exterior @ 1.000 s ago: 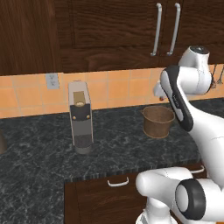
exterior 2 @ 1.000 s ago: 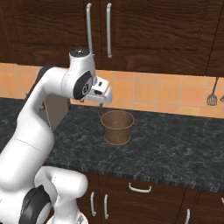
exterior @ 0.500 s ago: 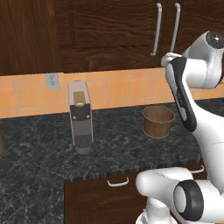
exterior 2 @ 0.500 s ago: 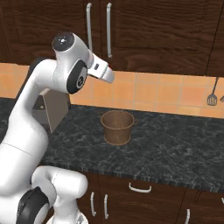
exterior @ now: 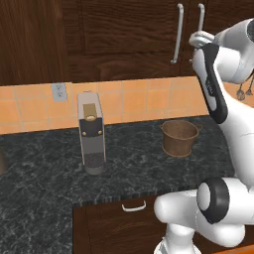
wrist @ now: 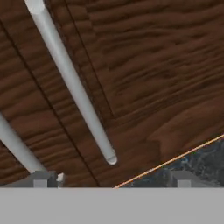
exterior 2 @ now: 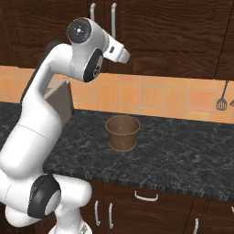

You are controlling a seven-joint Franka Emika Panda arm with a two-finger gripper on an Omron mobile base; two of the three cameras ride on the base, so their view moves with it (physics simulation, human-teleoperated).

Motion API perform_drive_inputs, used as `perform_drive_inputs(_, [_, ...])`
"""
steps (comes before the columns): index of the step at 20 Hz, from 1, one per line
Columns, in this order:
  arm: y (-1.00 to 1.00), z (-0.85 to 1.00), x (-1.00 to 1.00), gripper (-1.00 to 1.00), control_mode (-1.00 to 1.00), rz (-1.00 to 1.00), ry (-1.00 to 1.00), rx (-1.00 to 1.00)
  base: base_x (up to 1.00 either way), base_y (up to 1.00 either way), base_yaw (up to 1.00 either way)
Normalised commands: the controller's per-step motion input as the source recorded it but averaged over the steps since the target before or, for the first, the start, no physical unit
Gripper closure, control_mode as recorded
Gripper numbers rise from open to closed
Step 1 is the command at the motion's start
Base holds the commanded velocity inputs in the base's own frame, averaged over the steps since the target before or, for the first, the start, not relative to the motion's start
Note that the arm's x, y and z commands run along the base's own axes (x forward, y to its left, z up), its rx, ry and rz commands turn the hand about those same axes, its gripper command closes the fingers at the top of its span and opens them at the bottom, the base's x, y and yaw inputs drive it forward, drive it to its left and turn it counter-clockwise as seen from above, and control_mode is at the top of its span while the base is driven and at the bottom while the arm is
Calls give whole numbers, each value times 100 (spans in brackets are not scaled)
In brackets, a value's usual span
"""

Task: Open the cabinet, pick up the bread from the cabinet and place it in the basket. Then move the basket to the dining counter.

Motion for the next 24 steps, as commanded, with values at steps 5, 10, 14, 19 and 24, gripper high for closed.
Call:
perform_drive_inputs(5, [-9, 25, 63, -100, -100, 13, 3, -9, 0, 0, 0])
perform_drive_inputs(10, [11, 0, 48, -100, -100, 0, 4, -7, 0, 0, 0])
perform_drive_inputs(14, [0, 0, 54, -100, -100, 0, 0, 0, 0, 0, 0])
perform_drive_inputs(19, [0, 0, 53, -100, -100, 0, 0, 0, 0, 0, 0])
perform_drive_inputs(24, [4, -10, 32, -100, -100, 0, -9, 0, 0, 0, 0])
